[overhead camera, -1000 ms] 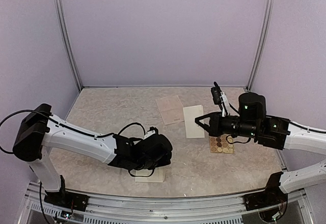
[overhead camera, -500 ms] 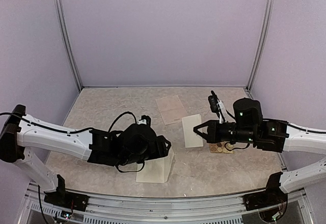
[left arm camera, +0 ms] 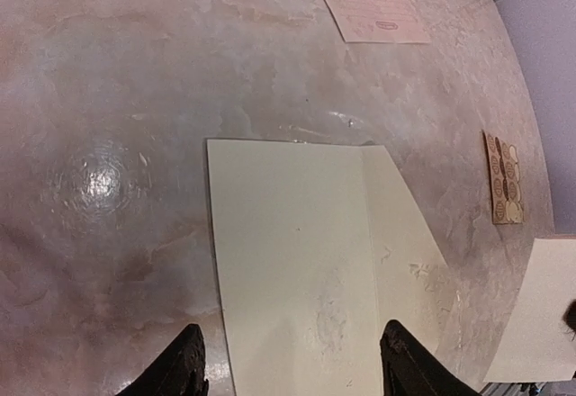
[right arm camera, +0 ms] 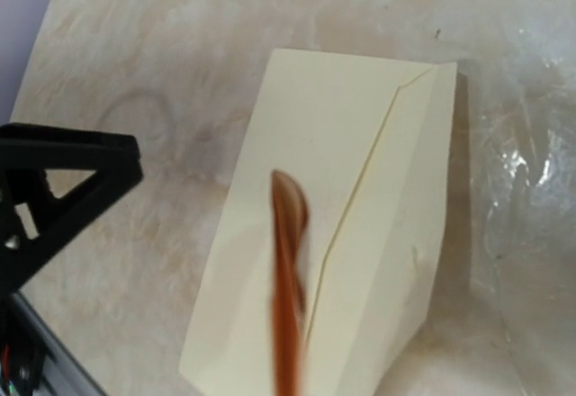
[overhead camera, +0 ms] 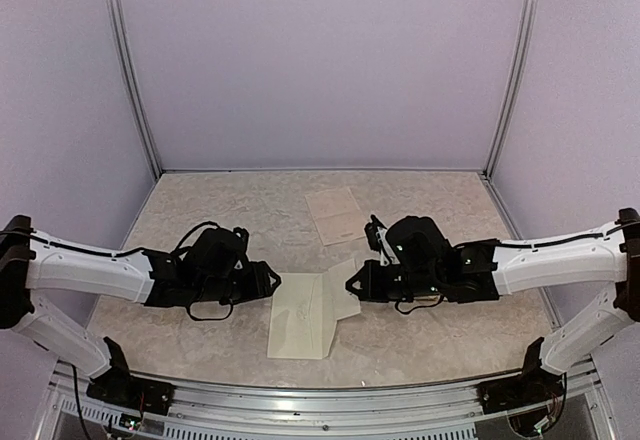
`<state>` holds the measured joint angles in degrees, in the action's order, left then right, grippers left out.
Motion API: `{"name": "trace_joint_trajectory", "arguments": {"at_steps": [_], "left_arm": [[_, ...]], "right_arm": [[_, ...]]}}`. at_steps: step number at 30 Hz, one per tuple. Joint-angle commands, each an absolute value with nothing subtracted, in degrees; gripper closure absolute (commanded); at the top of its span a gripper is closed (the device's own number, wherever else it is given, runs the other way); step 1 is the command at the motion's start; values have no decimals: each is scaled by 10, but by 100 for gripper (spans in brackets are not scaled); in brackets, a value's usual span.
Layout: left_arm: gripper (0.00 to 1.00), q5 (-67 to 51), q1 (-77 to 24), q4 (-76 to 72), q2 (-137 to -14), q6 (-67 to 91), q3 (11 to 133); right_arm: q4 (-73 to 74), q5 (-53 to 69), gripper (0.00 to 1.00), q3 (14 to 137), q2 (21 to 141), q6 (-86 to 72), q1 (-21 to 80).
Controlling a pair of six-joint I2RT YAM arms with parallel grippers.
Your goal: Place the letter into the envelope and seal it
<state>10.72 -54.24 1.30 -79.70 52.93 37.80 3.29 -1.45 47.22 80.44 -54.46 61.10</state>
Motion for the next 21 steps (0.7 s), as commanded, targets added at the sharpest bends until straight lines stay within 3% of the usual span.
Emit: {"name": "trace_joint_trajectory", "arguments": {"at_steps": [1,8,21], "left_arm": [[41,19,-497,-61,-800,475,366],[43,-40,-470,-98,-848,457,357],[49,-16,-464,-87,-896,436,360]], "right_arm": [[1,-43,100,496,835,-606,617],[1,-40,100,535,901,-622,613],[-8,-1,100,548,988,-642,571]]}}
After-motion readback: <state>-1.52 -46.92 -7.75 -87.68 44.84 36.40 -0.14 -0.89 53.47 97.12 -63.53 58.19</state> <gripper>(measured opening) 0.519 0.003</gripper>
